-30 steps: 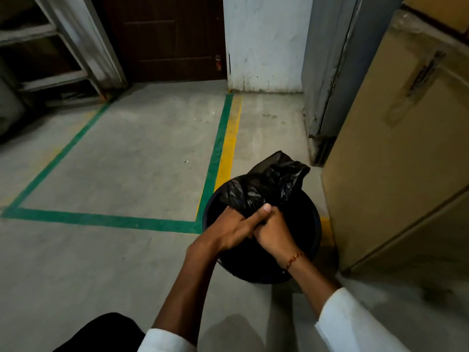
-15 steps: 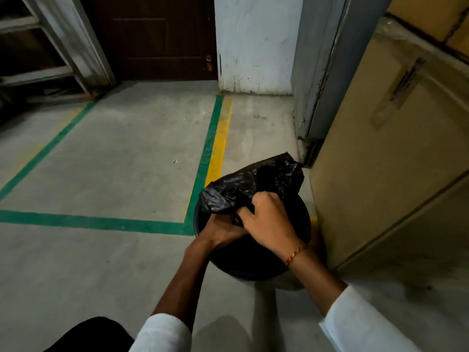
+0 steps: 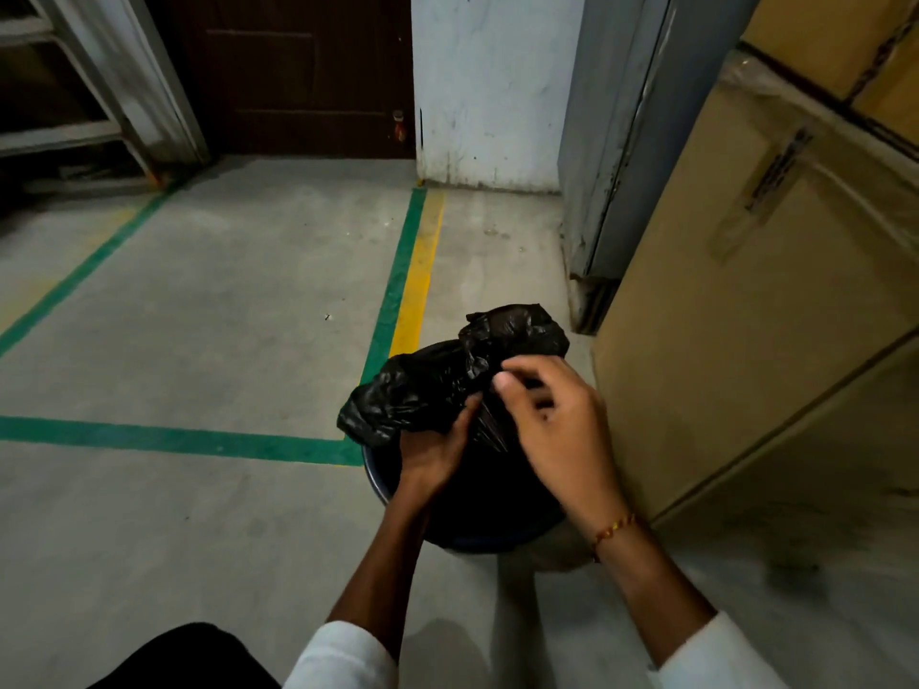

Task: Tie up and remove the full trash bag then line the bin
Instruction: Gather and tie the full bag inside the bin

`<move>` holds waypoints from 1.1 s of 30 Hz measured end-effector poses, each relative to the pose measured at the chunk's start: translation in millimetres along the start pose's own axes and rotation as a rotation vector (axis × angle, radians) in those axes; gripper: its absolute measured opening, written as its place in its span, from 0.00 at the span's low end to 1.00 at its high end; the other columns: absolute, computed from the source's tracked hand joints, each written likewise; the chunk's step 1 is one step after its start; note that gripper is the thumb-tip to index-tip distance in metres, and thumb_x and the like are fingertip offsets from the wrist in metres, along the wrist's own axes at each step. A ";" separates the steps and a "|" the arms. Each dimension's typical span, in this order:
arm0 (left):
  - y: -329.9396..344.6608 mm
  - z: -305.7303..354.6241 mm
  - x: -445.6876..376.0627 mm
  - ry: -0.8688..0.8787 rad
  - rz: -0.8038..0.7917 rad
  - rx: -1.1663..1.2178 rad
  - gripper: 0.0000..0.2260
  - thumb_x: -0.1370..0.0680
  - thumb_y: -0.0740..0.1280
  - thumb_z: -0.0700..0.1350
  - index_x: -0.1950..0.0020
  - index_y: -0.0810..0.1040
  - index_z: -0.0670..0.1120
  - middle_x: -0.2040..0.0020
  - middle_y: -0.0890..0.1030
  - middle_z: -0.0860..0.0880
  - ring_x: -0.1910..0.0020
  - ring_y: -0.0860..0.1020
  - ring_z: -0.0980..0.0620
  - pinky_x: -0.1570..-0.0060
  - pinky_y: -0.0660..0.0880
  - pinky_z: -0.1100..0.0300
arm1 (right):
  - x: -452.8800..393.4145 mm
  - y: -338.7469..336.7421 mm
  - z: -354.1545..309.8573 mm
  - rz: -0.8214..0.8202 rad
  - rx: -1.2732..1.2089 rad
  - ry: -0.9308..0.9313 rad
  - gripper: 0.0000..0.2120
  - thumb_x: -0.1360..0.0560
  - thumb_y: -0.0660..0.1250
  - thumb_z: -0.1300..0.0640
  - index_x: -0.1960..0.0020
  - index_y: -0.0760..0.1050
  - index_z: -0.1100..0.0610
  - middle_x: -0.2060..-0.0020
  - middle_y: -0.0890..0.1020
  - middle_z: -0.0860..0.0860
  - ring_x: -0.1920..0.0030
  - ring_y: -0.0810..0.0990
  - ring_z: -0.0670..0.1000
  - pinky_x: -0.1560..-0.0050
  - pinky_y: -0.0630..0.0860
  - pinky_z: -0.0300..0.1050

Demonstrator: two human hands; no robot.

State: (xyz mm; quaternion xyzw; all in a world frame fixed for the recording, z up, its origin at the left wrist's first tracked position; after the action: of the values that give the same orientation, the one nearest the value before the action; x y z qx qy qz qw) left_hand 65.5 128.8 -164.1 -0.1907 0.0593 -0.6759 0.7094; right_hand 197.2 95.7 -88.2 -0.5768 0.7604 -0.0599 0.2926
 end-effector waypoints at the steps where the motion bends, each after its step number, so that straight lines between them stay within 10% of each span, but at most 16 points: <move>1: -2.4 8.1 4.6 -0.023 0.029 0.095 0.23 0.23 0.67 0.55 0.31 0.73 0.47 0.31 0.75 0.49 0.28 0.69 0.51 0.25 0.59 0.52 | -6.3 -2.4 9.2 0.015 0.054 0.071 0.09 0.24 0.68 0.50 0.47 0.79 0.52 0.52 0.81 0.47 0.59 0.81 0.45 0.57 0.80 0.48; 5: -1.9 11.8 8.1 -0.175 0.017 0.184 0.27 0.23 0.65 0.58 0.27 0.69 0.49 0.28 0.71 0.49 0.28 0.68 0.49 0.28 0.60 0.58 | -20.4 5.0 27.7 -0.226 0.230 0.248 0.24 0.30 0.68 0.37 0.39 0.75 0.48 0.52 0.80 0.46 0.57 0.80 0.48 0.54 0.79 0.49; 8: -2.6 10.4 7.0 -0.237 0.045 0.239 0.29 0.25 0.66 0.60 0.27 0.69 0.48 0.29 0.72 0.47 0.29 0.69 0.48 0.33 0.62 0.60 | -28.7 11.3 32.0 -0.285 0.303 0.240 0.13 0.28 0.69 0.43 0.47 0.76 0.47 0.57 0.81 0.47 0.56 0.80 0.51 0.56 0.78 0.48; 13: -5.0 19.8 11.3 -0.174 0.067 0.187 0.27 0.23 0.64 0.60 0.28 0.70 0.48 0.28 0.71 0.48 0.27 0.67 0.48 0.30 0.60 0.61 | -29.4 2.2 36.2 -0.106 -0.276 0.476 0.06 0.22 0.63 0.60 0.57 0.73 0.54 0.65 0.76 0.52 0.73 0.77 0.49 0.75 0.72 0.41; 17: -1.2 28.2 16.9 -0.079 -0.019 0.160 0.26 0.21 0.60 0.60 0.27 0.68 0.49 0.27 0.70 0.49 0.26 0.65 0.50 0.30 0.56 0.63 | -22.5 -6.2 30.9 -0.083 -0.651 0.612 0.08 0.20 0.61 0.56 0.57 0.67 0.55 0.65 0.74 0.52 0.74 0.75 0.51 0.77 0.68 0.41; 21: 0.8 30.0 25.9 -0.052 -0.086 0.160 0.27 0.21 0.56 0.62 0.26 0.66 0.50 0.26 0.67 0.51 0.25 0.62 0.52 0.30 0.54 0.65 | -31.8 -17.7 33.4 -0.240 -0.245 0.537 0.26 0.31 0.65 0.30 0.53 0.70 0.53 0.64 0.79 0.50 0.73 0.76 0.47 0.76 0.70 0.41; 25: 0.6 33.3 27.4 -0.136 -0.104 0.175 0.29 0.21 0.56 0.62 0.24 0.63 0.48 0.24 0.64 0.47 0.24 0.61 0.48 0.30 0.55 0.62 | -46.1 -25.4 30.2 -0.378 0.338 0.292 0.26 0.33 0.66 0.31 0.43 0.77 0.47 0.50 0.84 0.46 0.50 0.83 0.50 0.52 0.79 0.46; 33: -1.6 34.6 32.6 -0.251 -0.080 0.147 0.36 0.22 0.52 0.66 0.23 0.58 0.42 0.22 0.60 0.42 0.23 0.58 0.45 0.26 0.52 0.57 | -60.0 -45.2 -4.4 0.308 0.118 -0.006 0.08 0.23 0.64 0.62 0.45 0.75 0.55 0.46 0.76 0.50 0.56 0.76 0.46 0.54 0.78 0.46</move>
State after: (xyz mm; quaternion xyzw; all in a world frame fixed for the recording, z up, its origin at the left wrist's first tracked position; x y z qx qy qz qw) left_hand 78.5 103.4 -126.1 -0.2234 -0.0873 -0.6769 0.6959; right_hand 242.8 134.5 -42.7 -0.4356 0.8340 -0.0572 0.3338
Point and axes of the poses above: each hand's wrist, its own x-axis away from the middle knuckle, its own y-axis out of the palm, z = x × y, the point moved 2 cm from there along -x, towards the middle knuckle
